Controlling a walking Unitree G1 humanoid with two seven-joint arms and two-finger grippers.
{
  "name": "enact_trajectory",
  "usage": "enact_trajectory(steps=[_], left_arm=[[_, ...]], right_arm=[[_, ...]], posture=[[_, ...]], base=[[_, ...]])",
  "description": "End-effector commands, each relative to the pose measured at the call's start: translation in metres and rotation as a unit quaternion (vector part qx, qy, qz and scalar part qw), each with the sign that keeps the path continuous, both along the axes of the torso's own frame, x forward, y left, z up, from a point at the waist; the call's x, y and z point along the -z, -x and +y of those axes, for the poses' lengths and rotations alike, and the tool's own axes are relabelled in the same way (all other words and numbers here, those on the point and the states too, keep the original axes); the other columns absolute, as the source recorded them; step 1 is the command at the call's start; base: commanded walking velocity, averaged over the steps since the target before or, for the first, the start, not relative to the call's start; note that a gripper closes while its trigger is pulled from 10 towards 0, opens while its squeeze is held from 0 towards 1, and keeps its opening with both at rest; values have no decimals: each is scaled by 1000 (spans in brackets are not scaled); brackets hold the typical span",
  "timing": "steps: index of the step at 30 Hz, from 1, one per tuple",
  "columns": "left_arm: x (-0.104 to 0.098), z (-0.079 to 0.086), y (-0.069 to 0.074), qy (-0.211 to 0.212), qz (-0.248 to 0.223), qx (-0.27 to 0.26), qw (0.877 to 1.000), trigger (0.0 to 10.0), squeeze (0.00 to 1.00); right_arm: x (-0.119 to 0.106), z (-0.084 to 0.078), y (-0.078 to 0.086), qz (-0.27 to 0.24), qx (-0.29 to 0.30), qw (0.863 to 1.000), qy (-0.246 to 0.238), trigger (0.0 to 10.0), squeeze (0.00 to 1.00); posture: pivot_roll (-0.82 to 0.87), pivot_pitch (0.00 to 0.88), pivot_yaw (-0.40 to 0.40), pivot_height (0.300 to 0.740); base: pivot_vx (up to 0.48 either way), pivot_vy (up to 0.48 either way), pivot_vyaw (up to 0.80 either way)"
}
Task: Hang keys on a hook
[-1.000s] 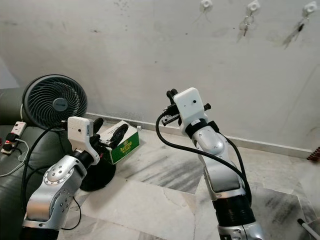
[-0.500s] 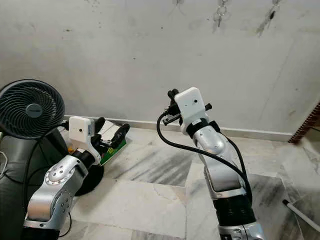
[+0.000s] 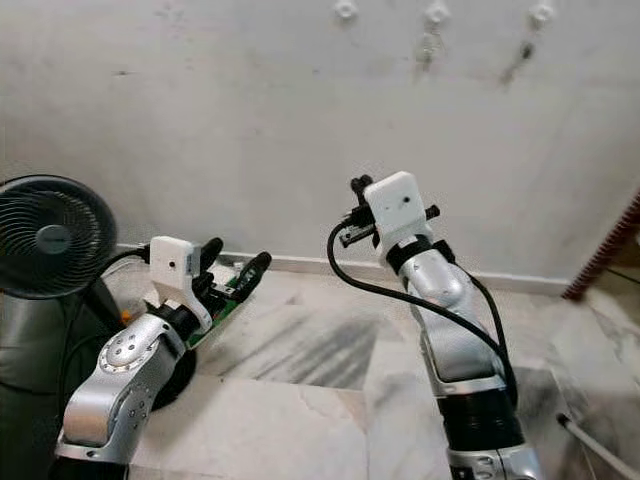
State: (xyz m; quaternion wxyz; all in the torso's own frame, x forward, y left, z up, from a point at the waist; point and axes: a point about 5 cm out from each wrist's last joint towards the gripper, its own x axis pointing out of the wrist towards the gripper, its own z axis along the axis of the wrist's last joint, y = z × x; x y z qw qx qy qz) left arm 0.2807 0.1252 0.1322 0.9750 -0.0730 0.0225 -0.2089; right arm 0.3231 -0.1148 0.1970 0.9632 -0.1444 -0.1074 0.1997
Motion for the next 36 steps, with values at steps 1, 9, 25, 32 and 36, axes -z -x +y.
enact_trajectory(steps=[1, 9, 25, 32, 36], left_arm=[[-3, 1, -1, 0, -6, -3, 1000, 10000, 0], [-3, 0, 0, -1, -5, -1, 1000, 10000, 0], [-1, -1, 0, -2, -2, -2, 1000, 10000, 0], [-1, -2, 1, 1, -1, -1, 1000, 10000, 0], [-1, -2, 1, 1, 0, -2, 1000, 10000, 0]], right_arm=[[-5, 0, 0, -9, -5, 1000, 5, 10000, 0], [-5, 0, 0, -11, -3, 1000, 5, 10000, 0], [-5, -1, -1, -11, 0, 1000, 9, 10000, 0], [-4, -1, 0, -11, 1, 1000, 11, 10000, 0], [-4, -1, 0, -11, 1, 1000, 13, 10000, 0]], posture=[[7, 0, 48, 740], [7, 0, 50, 740], [7, 0, 49, 740], [5, 0, 49, 740], [4, 0, 48, 740]], base=[[307, 300, 0], [307, 301, 0], [358, 37, 0], [429, 0, 0], [402, -200, 0]])
